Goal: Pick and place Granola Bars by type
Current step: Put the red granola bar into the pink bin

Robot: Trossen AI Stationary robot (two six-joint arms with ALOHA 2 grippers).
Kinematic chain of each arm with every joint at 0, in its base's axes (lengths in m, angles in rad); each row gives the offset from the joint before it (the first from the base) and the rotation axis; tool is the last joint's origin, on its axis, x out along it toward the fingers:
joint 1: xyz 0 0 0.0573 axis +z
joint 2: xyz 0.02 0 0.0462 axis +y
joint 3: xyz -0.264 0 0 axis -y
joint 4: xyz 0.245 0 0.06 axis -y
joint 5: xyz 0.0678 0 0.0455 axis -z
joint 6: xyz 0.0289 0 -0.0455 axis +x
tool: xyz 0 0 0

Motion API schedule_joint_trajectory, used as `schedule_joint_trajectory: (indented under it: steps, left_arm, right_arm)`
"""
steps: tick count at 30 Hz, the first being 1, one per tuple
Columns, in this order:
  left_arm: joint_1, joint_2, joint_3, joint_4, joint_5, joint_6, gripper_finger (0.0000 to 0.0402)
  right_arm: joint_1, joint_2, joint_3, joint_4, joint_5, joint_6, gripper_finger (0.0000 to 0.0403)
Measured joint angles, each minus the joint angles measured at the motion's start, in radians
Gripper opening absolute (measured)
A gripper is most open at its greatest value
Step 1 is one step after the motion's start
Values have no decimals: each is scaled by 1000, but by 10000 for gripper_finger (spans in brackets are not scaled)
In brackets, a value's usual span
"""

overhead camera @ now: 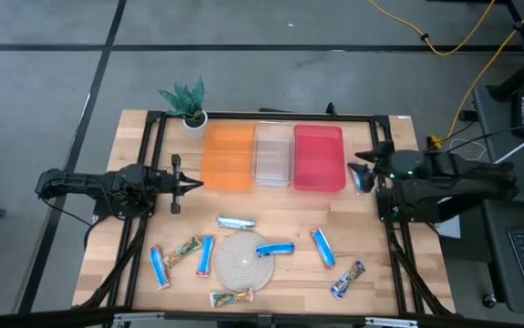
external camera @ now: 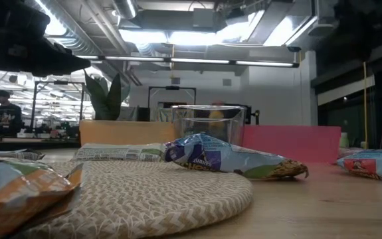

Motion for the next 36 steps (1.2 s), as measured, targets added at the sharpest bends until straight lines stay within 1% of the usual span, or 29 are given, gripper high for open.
schedule_joint_trajectory:
  steps: [4,8,11,15,18,22,25,33,36]
  left_arm:
    - [0,0,0,0,0,3,6]
    - [0,0,0,0,-4,4,8]
    - [0,0,0,0,-4,4,7]
    - [0,0,0,0,-4,4,6]
    - [0,0,0,0,-4,4,6]
    - [0,0,0,1,-6,4,6]
    - [0,0,0,2,-7,4,5]
    - [0,0,0,3,-13,-2,8]
    - [0,0,0,3,-6,-22,8]
  right_arm:
    - [-10,173,157,-300,0,86,231]
    - [-39,281,284,-535,-26,163,231]
    - [-59,321,368,-629,-49,183,231]
    - [-86,334,463,-698,-66,182,231]
    - [-112,332,504,-726,-72,163,231]
    - [-153,323,506,-725,-85,139,231]
    - [-188,326,477,-726,-112,106,231]
    - [-326,362,318,-688,-125,-47,231]
    - [-385,378,269,-640,-163,-112,231]
